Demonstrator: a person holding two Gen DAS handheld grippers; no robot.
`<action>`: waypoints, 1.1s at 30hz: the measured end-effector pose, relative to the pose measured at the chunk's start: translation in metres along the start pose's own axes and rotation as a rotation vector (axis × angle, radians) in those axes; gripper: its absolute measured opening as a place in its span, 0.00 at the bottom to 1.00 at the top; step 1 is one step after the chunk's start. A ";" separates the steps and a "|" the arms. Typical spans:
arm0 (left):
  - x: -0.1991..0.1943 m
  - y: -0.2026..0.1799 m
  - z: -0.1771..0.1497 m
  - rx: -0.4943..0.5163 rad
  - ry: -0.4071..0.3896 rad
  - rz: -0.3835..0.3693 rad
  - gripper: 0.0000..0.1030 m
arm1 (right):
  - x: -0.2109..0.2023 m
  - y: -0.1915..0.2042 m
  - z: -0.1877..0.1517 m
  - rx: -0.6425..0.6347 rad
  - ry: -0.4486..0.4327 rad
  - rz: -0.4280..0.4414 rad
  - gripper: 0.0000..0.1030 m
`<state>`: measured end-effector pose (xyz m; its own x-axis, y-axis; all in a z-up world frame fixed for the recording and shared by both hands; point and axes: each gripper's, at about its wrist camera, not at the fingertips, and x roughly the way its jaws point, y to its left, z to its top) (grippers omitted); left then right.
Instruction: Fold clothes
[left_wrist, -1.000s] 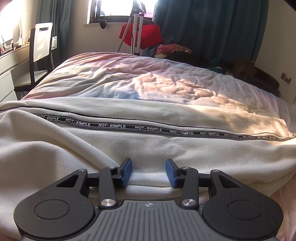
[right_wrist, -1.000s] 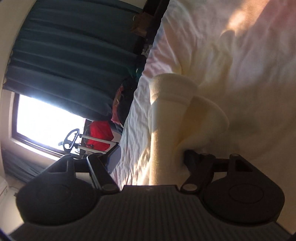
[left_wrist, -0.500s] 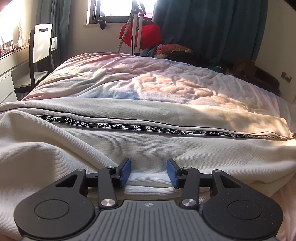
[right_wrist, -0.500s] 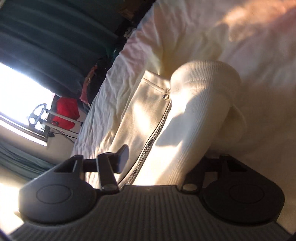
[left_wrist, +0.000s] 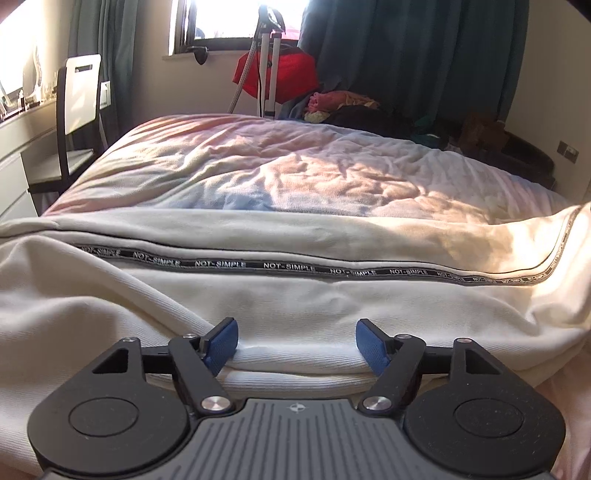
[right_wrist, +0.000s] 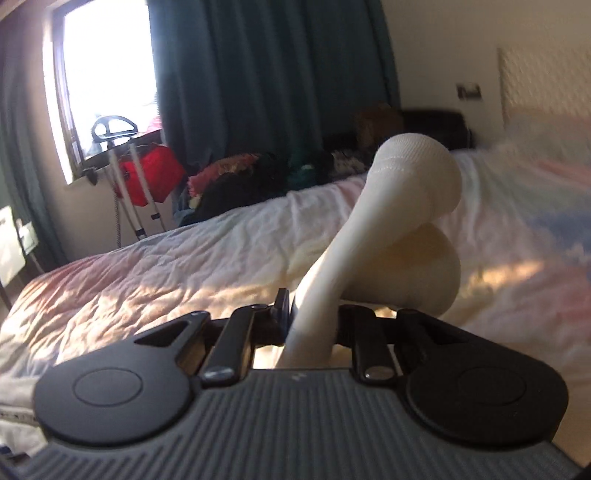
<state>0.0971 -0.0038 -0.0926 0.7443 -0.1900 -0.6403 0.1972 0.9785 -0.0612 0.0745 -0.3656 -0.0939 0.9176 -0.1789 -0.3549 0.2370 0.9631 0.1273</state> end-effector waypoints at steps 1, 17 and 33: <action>-0.004 0.001 0.001 0.002 -0.014 0.006 0.75 | -0.005 0.018 -0.001 -0.070 -0.029 0.016 0.18; -0.035 0.037 0.017 -0.142 -0.127 0.002 0.79 | -0.024 0.166 -0.080 -0.712 0.059 0.347 0.17; -0.032 0.080 0.011 -0.422 -0.113 -0.167 0.79 | -0.046 0.182 -0.063 -0.613 0.078 0.513 0.18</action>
<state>0.0959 0.0799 -0.0688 0.7940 -0.3323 -0.5091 0.0611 0.8767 -0.4771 0.0554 -0.1696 -0.1125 0.8345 0.3088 -0.4564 -0.4463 0.8645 -0.2311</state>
